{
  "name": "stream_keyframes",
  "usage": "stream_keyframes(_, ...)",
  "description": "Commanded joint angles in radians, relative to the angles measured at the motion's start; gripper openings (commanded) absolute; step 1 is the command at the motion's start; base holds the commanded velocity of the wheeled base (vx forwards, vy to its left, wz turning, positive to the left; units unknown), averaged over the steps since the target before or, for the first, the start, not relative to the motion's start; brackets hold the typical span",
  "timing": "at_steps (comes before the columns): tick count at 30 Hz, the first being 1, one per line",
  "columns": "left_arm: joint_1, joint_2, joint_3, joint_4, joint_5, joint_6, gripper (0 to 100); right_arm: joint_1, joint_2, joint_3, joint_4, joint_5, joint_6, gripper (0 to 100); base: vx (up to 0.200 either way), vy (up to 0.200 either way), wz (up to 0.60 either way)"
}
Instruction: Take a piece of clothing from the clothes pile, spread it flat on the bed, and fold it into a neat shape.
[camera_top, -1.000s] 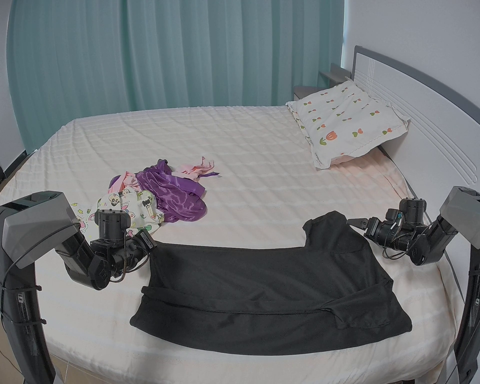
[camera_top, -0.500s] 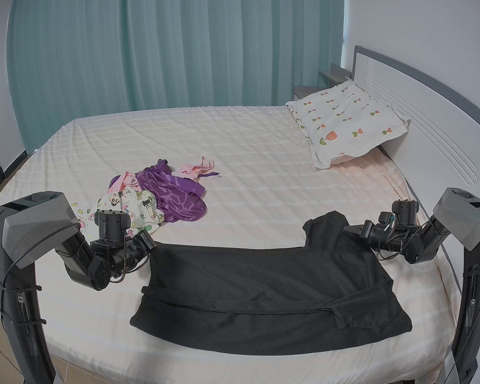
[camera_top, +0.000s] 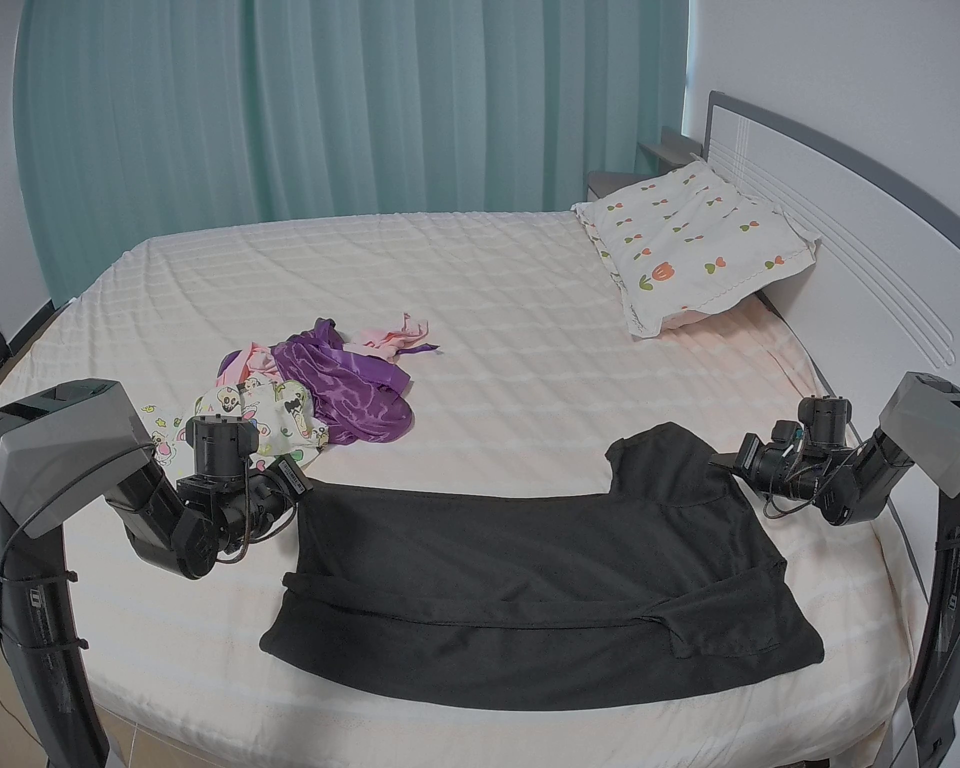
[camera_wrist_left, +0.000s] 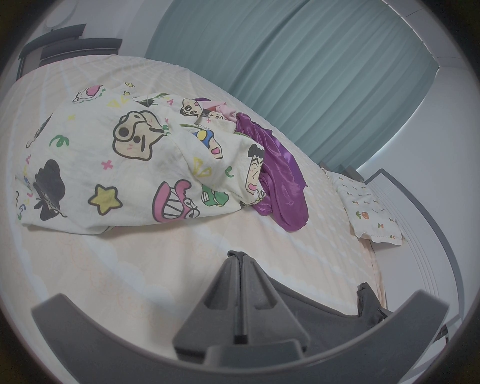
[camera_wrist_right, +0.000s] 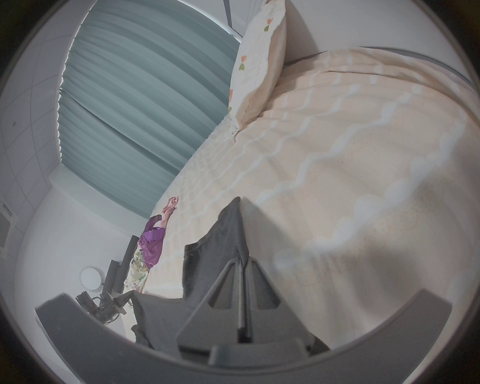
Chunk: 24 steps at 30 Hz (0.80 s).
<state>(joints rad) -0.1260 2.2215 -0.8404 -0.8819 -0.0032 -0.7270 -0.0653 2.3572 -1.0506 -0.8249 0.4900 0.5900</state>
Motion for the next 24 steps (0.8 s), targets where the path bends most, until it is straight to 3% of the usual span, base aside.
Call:
stream_keyframes(1, 0.000, -0.022, 0.007, -0.002, 0.000, 0.000, 0, -0.016, -0.049, 0.015, 0.000, 0.016, 0.007, 0, 0.000, 0.000, 0.00)
stream_keyframes(24, 0.019, -0.049, 0.034, -0.029, 0.037, 0.000, 0, -0.064, -0.119, 0.166, -0.267, 0.035, 0.010, 0, 0.000, 0.000, 0.00)
